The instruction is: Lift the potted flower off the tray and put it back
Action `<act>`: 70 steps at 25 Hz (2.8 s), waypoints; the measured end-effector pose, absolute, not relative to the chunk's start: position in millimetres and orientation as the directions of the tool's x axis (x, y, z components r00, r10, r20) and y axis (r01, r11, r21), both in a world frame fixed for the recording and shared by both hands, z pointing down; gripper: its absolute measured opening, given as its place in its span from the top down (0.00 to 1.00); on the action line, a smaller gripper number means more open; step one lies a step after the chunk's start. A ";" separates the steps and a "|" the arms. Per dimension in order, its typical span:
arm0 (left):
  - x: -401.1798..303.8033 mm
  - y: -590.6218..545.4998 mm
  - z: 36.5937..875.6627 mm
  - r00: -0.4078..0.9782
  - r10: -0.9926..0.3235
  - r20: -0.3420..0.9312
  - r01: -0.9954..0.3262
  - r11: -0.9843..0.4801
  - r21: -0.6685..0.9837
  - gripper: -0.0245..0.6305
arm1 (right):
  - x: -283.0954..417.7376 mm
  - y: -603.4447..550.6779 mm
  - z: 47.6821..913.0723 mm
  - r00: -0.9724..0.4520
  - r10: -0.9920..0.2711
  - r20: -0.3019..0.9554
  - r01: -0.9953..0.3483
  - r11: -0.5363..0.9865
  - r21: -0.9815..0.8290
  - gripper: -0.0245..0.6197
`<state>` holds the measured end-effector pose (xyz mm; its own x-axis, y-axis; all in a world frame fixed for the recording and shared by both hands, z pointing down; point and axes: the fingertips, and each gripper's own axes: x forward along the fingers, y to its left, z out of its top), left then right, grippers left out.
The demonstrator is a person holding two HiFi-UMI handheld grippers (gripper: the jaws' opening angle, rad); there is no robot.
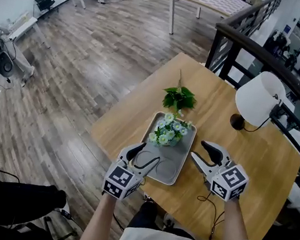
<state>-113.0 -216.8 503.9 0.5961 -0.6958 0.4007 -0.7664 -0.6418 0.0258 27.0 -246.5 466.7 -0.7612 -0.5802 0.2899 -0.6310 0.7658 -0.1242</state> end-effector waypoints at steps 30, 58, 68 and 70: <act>-110.9 -302.2 644.0 0.677 -0.535 0.506 -0.667 -0.736 0.114 0.35 | -11.4 -328.3 632.7 -0.821 -0.368 0.437 -0.501 0.831 -0.242 0.50; -95.3 -339.7 658.8 0.764 -0.424 0.486 -0.551 -0.820 0.152 0.31 | -30.7 -338.6 664.5 -0.803 -0.318 0.503 -0.460 0.868 -0.186 0.53; -96.8 -335.1 658.0 0.757 -0.437 0.485 -0.574 -0.799 0.177 0.31 | -34.1 -333.7 659.8 -0.795 -0.331 0.509 -0.471 0.865 -0.172 0.54; -97.0 -332.7 657.1 0.758 -0.439 0.482 -0.577 -0.796 0.183 0.31 | -34.4 -331.6 658.4 -0.796 -0.332 0.505 -0.469 0.867 -0.170 0.54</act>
